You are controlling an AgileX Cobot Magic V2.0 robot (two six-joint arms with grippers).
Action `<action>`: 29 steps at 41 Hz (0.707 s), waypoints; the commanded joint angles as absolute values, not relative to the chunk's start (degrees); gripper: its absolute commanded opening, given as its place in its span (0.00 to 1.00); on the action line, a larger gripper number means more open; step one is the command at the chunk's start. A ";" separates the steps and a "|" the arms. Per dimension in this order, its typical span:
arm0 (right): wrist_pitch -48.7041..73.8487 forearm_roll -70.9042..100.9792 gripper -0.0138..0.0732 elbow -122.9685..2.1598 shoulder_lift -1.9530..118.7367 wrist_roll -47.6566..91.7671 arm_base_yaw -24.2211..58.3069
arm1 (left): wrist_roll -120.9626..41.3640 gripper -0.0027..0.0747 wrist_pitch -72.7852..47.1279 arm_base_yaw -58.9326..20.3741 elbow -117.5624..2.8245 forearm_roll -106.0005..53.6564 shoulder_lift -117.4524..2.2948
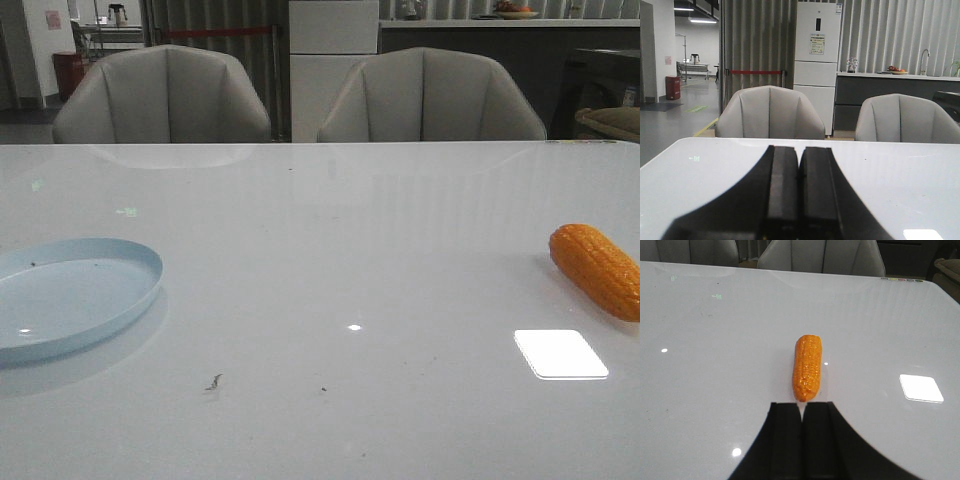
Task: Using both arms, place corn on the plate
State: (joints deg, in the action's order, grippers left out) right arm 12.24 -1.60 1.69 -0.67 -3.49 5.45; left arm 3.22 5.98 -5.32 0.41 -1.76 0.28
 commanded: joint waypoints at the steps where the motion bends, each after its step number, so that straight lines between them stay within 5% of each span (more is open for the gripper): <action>1: 7.10 -1.80 0.19 0.71 -1.90 -3.45 5.49 | 3.25 0.15 10.72 -5.20 0.52 -1.79 0.40; 29: 7.05 -1.80 0.19 0.71 -1.90 -3.45 5.49 | 3.25 0.15 7.10 -5.20 0.52 -1.79 0.40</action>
